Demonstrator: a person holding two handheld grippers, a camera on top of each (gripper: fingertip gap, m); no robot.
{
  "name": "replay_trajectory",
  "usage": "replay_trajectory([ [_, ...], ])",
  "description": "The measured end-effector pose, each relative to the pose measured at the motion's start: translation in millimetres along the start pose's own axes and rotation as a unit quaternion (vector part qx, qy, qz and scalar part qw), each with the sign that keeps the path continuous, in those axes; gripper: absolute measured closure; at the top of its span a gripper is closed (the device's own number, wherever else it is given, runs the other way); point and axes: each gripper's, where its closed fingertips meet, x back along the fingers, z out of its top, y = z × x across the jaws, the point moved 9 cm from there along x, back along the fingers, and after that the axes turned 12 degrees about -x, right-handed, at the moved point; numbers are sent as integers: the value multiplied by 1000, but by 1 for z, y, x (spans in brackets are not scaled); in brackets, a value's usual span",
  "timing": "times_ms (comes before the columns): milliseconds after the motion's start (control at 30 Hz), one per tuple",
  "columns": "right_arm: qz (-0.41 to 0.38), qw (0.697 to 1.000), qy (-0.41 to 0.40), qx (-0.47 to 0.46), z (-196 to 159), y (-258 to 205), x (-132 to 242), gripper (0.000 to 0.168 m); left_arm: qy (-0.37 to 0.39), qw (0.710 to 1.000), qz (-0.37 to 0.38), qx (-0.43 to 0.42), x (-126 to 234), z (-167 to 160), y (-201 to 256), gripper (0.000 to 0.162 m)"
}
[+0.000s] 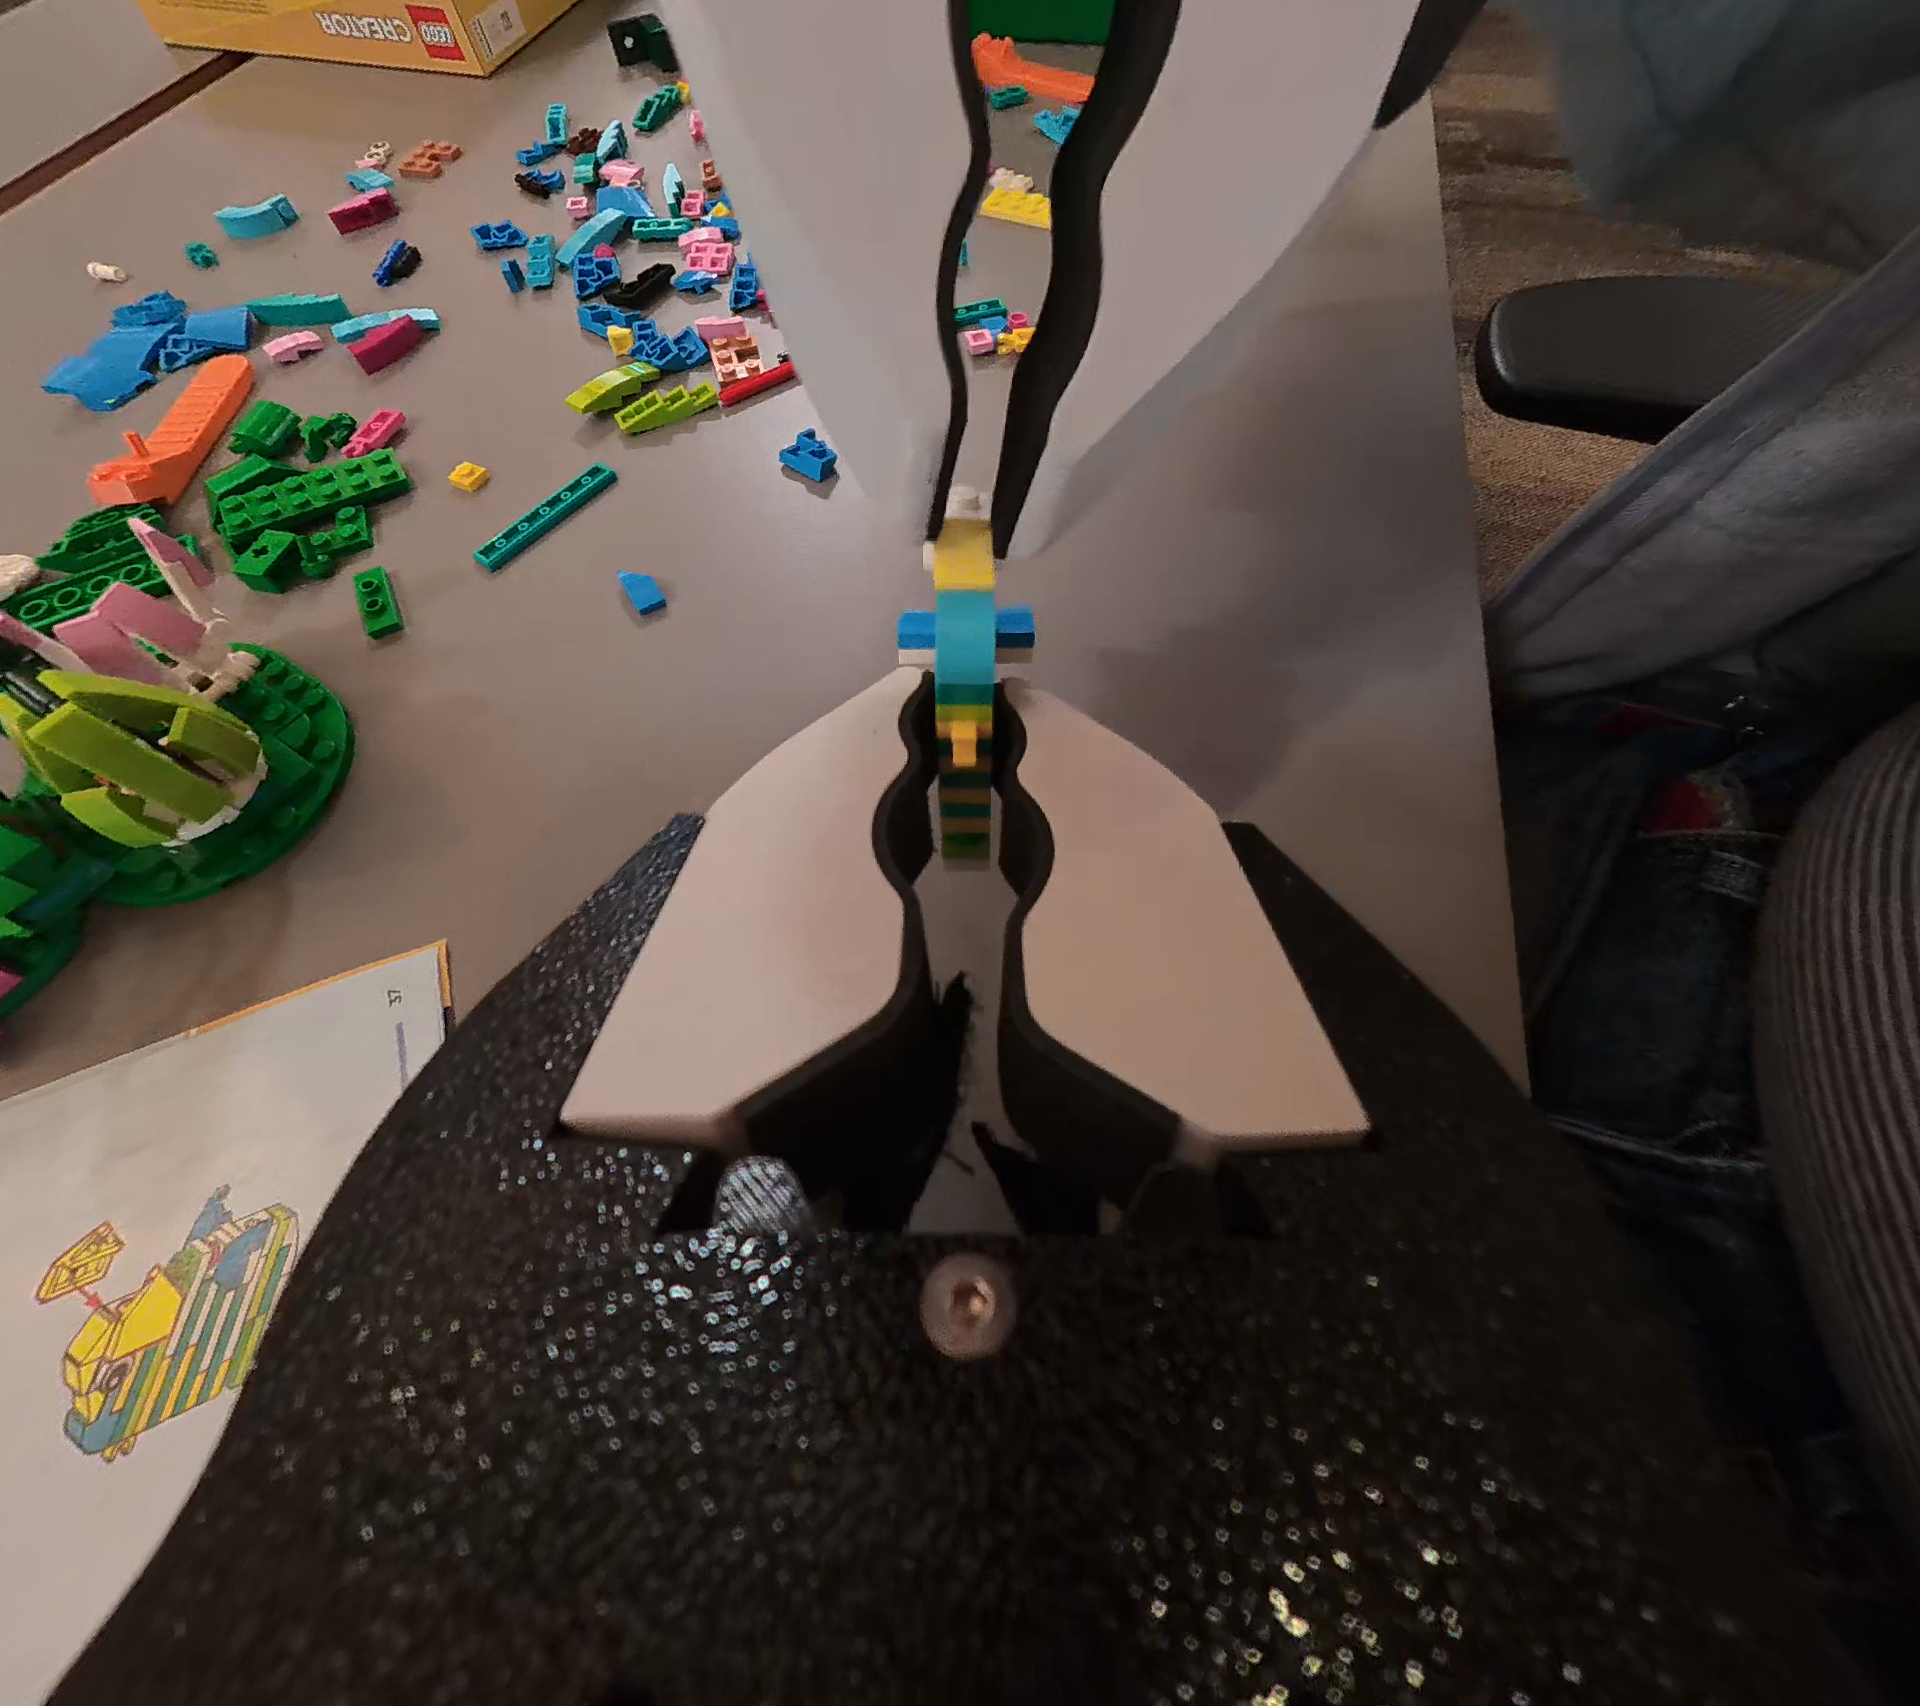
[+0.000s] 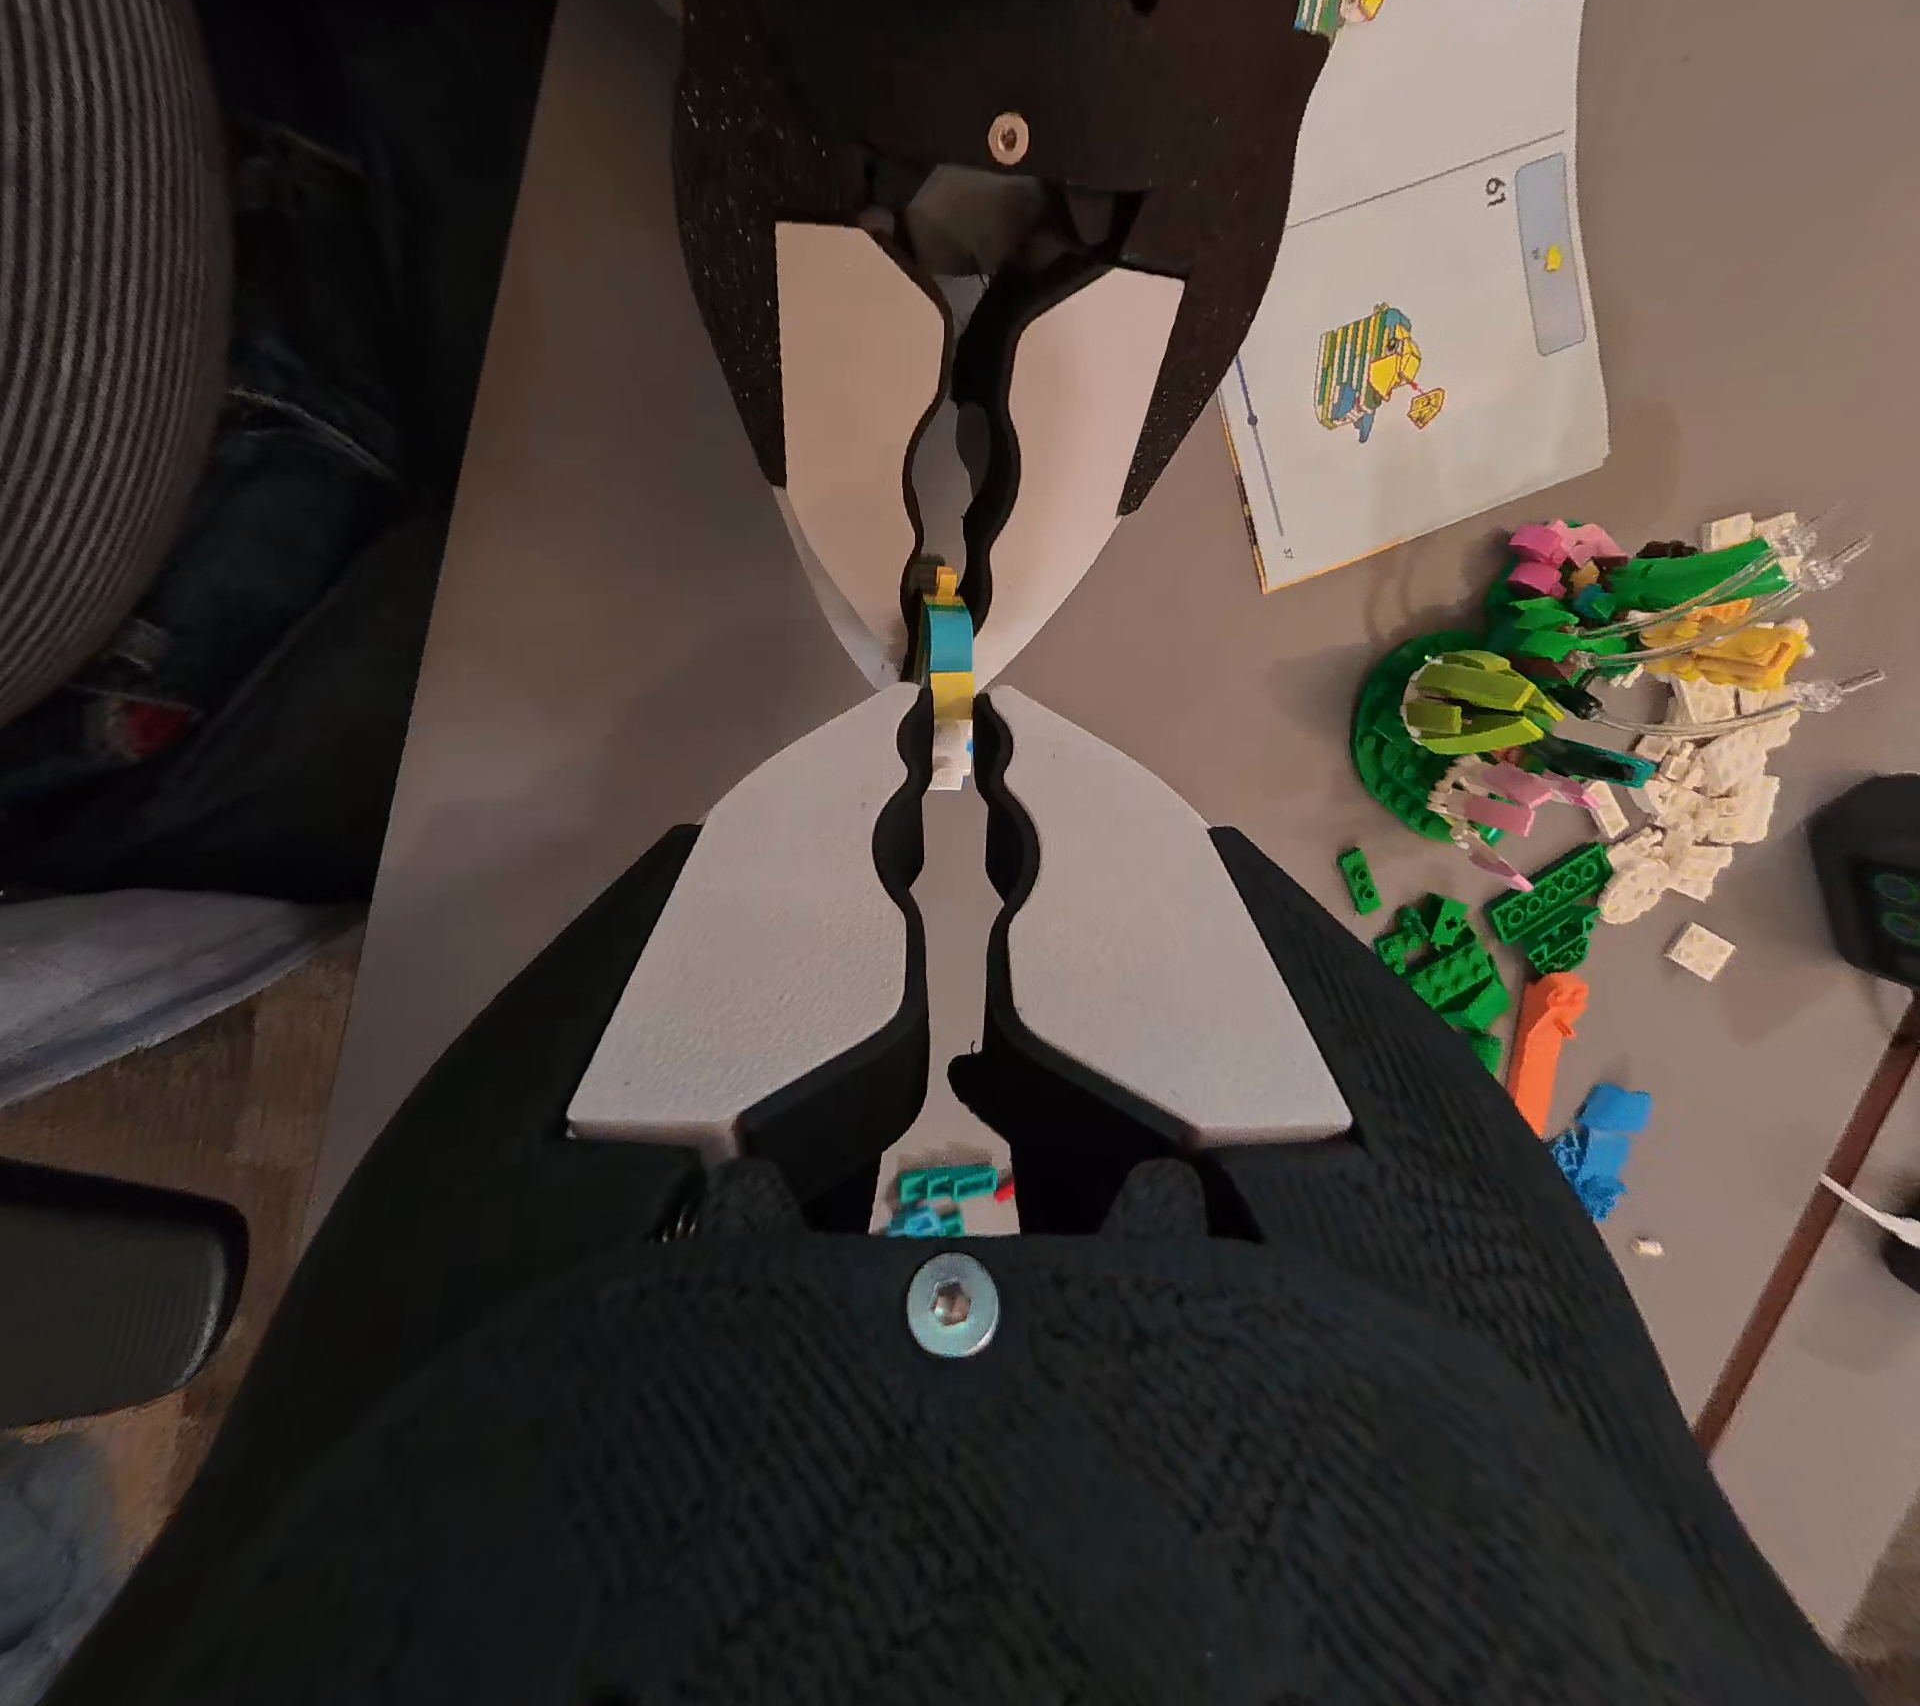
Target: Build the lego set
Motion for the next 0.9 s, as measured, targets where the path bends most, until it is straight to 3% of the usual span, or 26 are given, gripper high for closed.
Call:
replay_trajectory([
  [400,-2,1000,-13,1,3,2,-3,161,6,1000,-2,12,1,-1,-2,154],
  [600,-14,1000,3,-4,1,2,-1,141,3,1000,-3,13,0,-1,-2,154],
  [767,-148,981,108,57,1,-9,6,93,55,994,-12,92,8,-1,-11,154],
  [900,-277,935,156,158,-2,-30,-5,85,134,973,-55,177,21,1,-20,154],
])
